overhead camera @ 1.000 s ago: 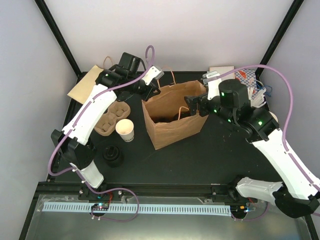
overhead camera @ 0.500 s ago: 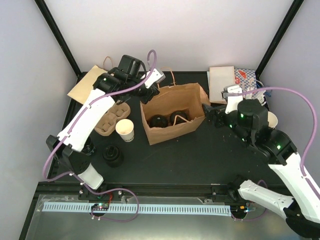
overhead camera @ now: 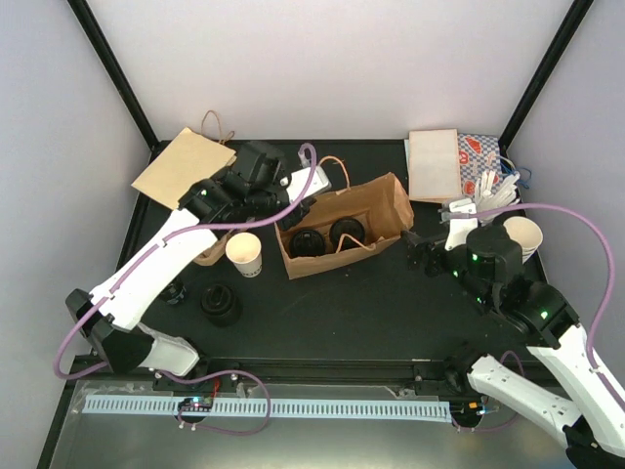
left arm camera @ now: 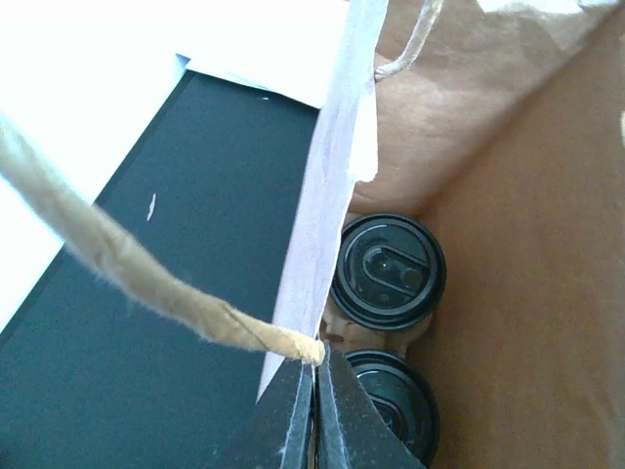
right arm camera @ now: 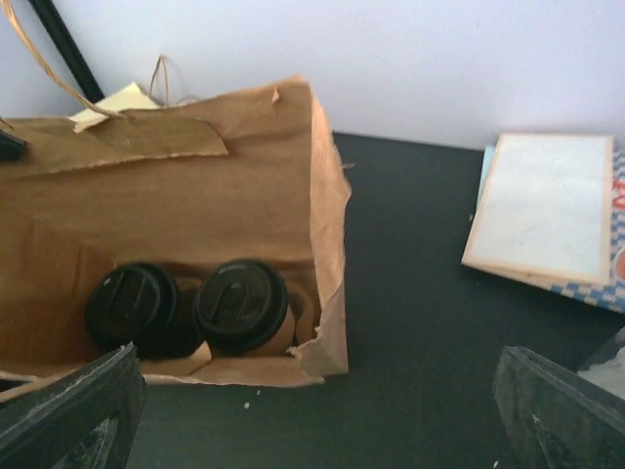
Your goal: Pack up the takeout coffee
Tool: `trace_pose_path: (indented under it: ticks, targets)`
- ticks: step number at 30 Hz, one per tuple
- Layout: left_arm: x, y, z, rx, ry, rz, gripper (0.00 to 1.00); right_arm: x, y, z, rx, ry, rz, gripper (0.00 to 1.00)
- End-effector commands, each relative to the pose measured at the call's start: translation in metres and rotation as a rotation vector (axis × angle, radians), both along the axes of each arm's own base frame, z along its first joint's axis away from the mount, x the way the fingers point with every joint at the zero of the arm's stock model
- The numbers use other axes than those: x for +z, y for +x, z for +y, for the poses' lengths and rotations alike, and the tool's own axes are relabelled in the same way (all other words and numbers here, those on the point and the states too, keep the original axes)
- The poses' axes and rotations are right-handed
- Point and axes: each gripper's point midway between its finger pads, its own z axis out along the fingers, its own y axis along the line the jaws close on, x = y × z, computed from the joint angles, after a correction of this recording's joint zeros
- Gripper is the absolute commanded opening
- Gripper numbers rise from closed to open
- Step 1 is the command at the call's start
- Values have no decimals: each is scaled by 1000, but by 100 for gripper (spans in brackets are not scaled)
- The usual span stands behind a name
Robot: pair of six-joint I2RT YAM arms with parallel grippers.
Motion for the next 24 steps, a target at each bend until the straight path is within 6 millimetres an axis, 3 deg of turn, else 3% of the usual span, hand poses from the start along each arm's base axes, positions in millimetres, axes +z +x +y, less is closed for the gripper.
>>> trace_pose_path:
  ticks: [1,4,10,14,20,24]
  targets:
    - [17,-11,-4,-25,-22,-130,2,-17,-9,9,46,51,58,100]
    - [24,-19,-4,-31,-42,-168,2,-30,-12,12,58,63,107,100]
    - [46,-31,3,-16,-77,-267,2,-33,-17,11,49,99,141,100]
    - [54,-47,1,-47,-113,-295,1,-49,-21,15,65,86,204,100]
    - [46,-76,-8,-101,-154,-264,2,-75,-32,19,83,96,314,100]
    - [28,-95,-11,-129,-140,-241,2,-66,-45,27,172,137,288,100]
